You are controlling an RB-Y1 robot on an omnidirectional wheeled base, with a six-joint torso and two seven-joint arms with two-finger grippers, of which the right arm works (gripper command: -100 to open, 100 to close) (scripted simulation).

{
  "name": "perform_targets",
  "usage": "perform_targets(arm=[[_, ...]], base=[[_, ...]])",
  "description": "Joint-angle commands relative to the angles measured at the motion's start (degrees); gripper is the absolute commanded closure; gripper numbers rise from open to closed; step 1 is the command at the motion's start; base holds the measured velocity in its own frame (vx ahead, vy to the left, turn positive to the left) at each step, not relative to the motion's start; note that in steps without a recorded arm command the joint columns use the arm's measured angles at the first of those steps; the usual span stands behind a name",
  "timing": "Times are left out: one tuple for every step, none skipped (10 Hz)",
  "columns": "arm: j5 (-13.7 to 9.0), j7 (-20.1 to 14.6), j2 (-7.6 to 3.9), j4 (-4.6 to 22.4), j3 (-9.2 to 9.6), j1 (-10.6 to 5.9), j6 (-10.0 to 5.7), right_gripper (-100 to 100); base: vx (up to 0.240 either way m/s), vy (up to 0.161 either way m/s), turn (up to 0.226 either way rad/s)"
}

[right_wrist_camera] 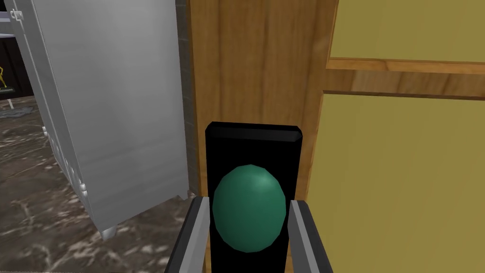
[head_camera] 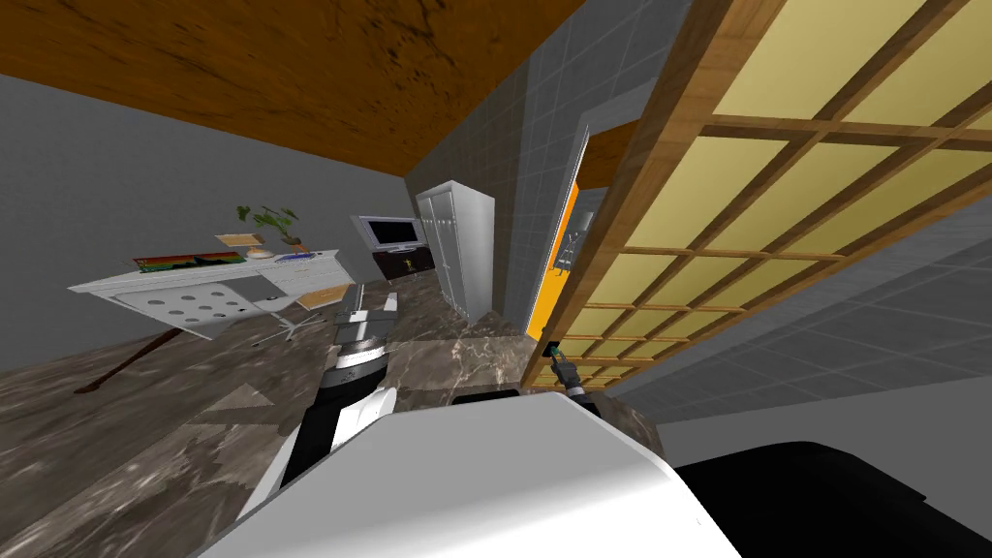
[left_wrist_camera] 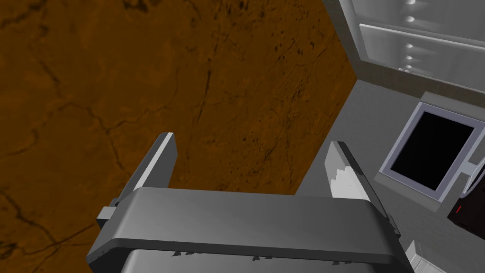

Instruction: Pull the door open

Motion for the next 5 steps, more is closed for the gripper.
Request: perform_targets(arm=[[0.30,-0.82,-0.48,0.68,0.60,0.25,-1.32,100],[0.48,-1.29,-0.80,1.05,0.96,0.45,-2.07,100],[0.66,-1.78,-1.14,1.44,1.35,0.66,-2.86,100],[0.85,-2.28,-1.47,1.84,1.73,0.86,-3.64,100],[1.02,-2.74,-1.79,2.21,2.09,1.06,-4.38,100]], base=[[-0.216,-0.047,0.159],[-0.256,-0.057,0.151],[-0.201,-0.044,0.108],[-0.180,-0.023,0.130],[-0.199,-0.042,0.147]])
